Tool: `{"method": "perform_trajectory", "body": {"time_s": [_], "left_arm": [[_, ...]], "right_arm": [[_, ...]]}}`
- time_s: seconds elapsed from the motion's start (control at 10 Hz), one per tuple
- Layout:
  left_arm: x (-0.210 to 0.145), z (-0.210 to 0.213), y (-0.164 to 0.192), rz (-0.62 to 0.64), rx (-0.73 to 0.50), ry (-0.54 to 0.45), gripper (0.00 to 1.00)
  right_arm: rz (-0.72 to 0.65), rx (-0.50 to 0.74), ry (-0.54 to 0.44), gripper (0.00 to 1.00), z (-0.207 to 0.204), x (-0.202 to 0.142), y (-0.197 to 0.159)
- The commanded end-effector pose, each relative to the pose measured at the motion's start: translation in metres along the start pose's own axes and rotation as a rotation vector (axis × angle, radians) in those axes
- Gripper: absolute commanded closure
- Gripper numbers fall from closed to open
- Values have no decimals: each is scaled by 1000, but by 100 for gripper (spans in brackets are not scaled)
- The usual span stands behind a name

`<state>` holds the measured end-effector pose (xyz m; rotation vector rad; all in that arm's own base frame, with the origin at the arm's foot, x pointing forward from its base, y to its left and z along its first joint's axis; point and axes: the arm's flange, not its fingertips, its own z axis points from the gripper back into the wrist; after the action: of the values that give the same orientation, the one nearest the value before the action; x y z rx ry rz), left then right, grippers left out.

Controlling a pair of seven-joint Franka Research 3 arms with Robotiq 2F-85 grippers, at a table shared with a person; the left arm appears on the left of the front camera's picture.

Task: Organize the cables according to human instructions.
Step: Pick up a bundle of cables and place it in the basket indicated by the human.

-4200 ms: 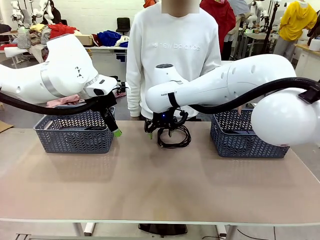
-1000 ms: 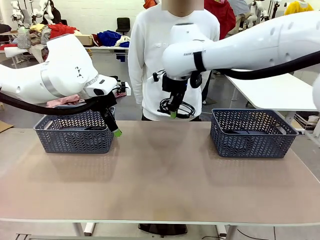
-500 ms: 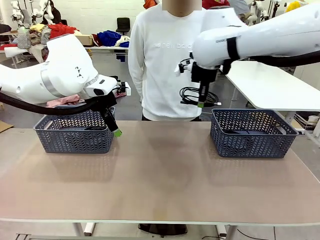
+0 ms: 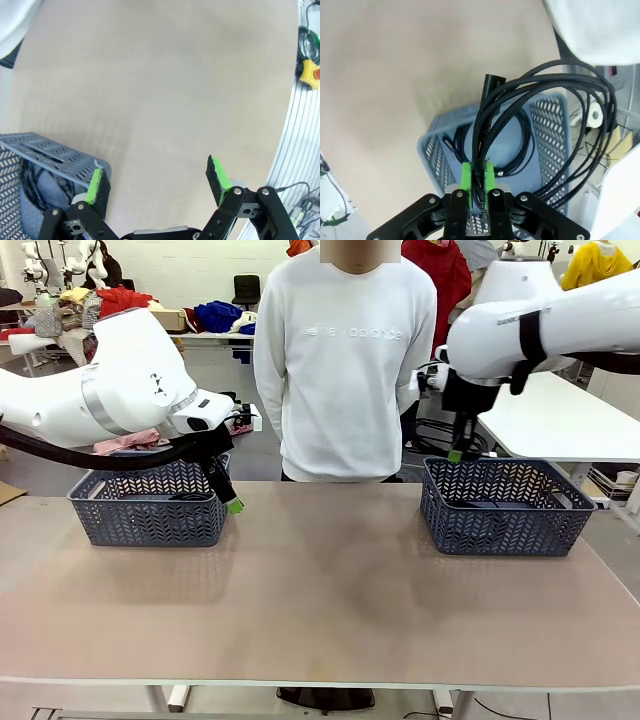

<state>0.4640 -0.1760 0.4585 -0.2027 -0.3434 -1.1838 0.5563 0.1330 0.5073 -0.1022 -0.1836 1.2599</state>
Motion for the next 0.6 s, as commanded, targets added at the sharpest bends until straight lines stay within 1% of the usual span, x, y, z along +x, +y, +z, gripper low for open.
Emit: {"method": "perform_trajectory", "body": {"time_s": [0.0, 0.3, 0.5], "left_arm": [[-1, 1, 2, -1, -3, 2, 0], [-1, 1, 2, -1, -3, 2, 0], [-1, 1, 2, -1, -3, 2, 0]], "right_arm": [[12, -1, -37, 100, -4, -30, -5], [5, 6, -45, 100, -12, -61, -19], [67, 19, -31, 100, -21, -73, -20]]}}
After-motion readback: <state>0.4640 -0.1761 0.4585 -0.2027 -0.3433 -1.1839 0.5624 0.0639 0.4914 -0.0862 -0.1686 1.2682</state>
